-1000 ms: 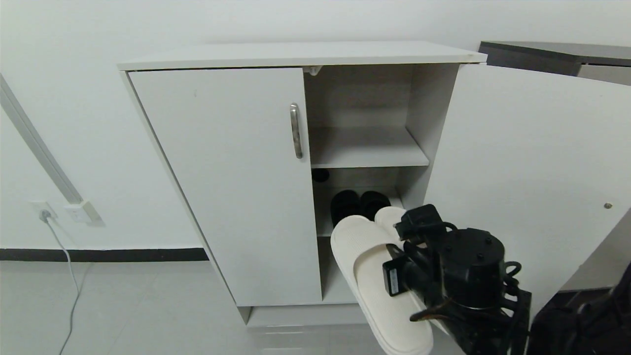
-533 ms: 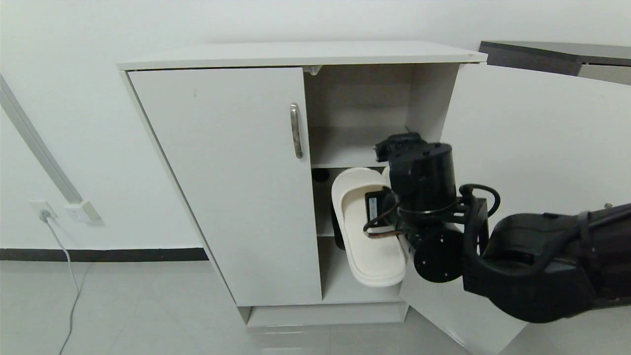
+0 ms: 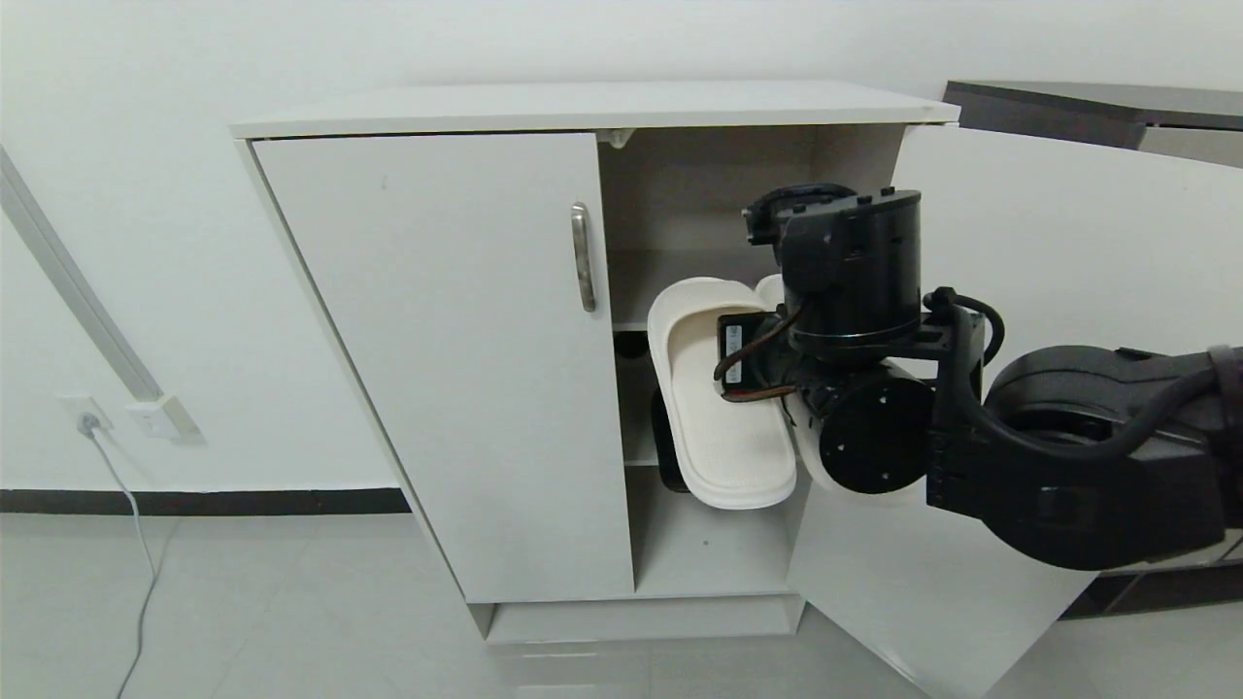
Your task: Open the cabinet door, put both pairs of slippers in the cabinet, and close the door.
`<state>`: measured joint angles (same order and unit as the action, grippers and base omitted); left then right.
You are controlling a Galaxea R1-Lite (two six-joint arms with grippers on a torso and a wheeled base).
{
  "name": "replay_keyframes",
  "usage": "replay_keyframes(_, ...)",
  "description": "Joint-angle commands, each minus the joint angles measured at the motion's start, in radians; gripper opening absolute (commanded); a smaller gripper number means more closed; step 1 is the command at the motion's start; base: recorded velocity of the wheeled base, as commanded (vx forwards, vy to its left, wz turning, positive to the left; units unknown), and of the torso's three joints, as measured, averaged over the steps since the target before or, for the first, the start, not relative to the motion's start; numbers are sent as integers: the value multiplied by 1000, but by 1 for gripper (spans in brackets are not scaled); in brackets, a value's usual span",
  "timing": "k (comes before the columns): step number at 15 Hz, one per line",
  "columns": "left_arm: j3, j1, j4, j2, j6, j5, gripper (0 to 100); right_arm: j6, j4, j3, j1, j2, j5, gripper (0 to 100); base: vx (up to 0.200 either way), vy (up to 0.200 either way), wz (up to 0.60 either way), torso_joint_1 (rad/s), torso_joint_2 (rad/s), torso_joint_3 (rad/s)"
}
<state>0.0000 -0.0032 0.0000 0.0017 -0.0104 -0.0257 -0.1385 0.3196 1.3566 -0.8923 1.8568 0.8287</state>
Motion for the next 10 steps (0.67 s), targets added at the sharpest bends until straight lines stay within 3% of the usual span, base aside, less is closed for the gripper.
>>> replay_keyframes(1,0,0,0,0,-2,0,0,-6,1,-5,0,18,0,0,0,0,0,0,0,0)
replay_keyframes(10,0,0,0,0,0,0,0,-7,1,-11,0,32,0,0,200,0,0,4,2,4)
